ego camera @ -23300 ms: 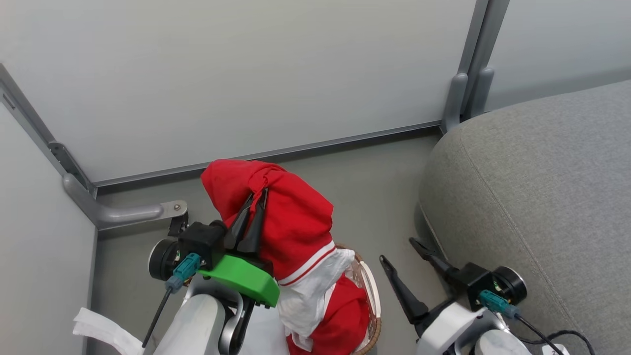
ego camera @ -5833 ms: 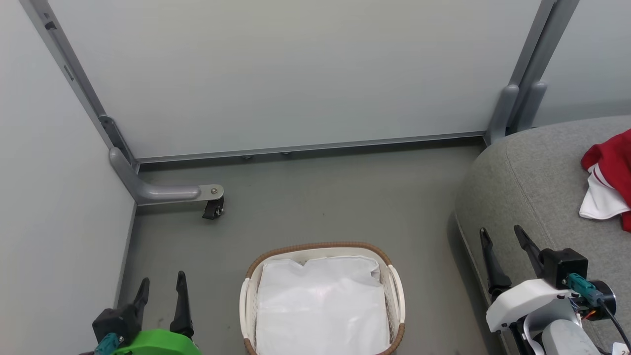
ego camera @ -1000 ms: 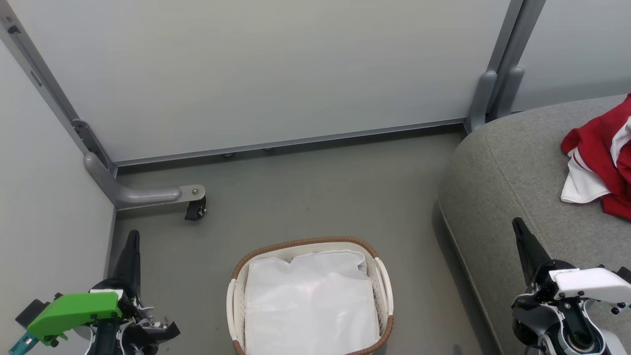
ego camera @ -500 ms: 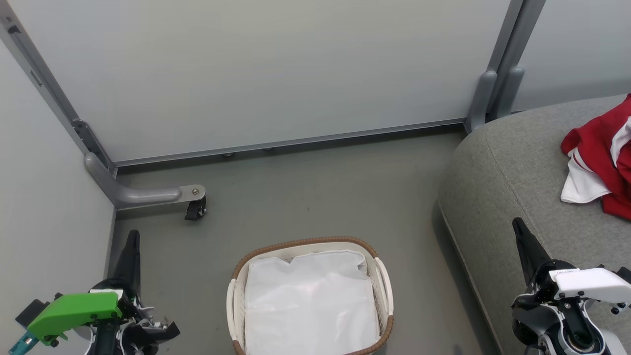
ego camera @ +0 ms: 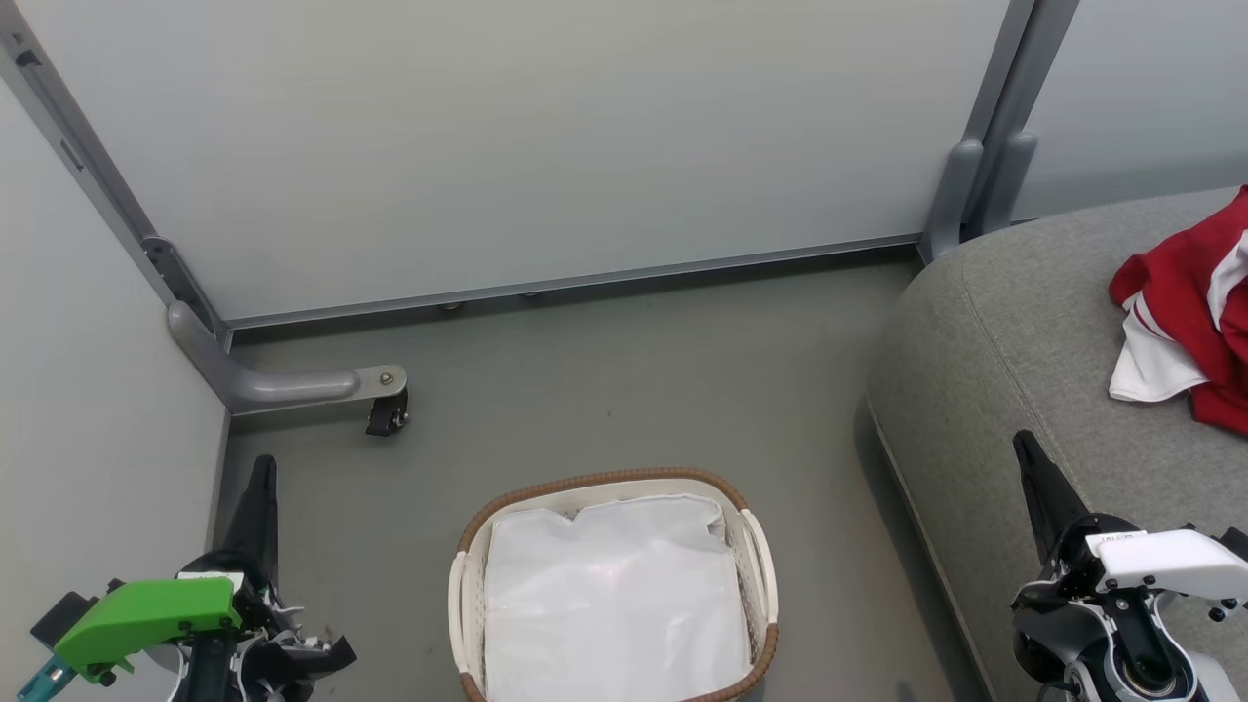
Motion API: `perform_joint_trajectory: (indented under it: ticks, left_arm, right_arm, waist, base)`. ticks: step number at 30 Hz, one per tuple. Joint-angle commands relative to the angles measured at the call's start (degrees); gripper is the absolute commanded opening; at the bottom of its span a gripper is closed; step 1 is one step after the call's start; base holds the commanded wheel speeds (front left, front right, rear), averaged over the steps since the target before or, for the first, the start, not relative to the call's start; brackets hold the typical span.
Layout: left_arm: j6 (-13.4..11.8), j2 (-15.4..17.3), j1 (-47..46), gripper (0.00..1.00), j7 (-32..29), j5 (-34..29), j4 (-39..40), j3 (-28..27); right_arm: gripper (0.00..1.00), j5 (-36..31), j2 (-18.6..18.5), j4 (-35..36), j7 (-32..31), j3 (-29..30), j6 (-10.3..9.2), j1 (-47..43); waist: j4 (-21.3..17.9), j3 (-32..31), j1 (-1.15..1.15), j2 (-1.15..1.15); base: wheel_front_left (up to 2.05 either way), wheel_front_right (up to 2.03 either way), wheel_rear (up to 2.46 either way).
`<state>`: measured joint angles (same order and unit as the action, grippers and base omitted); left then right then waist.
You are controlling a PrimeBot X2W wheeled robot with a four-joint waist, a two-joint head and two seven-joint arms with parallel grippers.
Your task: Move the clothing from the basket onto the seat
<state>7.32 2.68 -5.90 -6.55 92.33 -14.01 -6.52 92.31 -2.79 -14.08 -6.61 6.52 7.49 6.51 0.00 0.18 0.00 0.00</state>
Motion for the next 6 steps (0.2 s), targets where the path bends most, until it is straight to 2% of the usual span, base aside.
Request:
perform_joint_trajectory:
  ticks: [1, 6]
  left_arm:
    - [0.31, 0.37, -0.63, 0.0, -0.18, 0.17, 0.09, -0.13]
    - [0.31, 0.37, -0.63, 0.0, -0.18, 0.17, 0.09, -0.13]
  right_arm:
    - [0.0, 0.18, -0.16, 0.23, -0.09, 0.11, 0.0, -0.58]
    - [0.0, 0.19, -0.16, 0.23, -0.09, 0.11, 0.0, -0.58]
  waist:
    - [0.0, 0.0, 0.0, 0.0]
    - [0.0, 0.0, 0.0, 0.0]
  base:
    - [0.0, 0.0, 0.0]
    - [0.0, 0.0, 0.0]
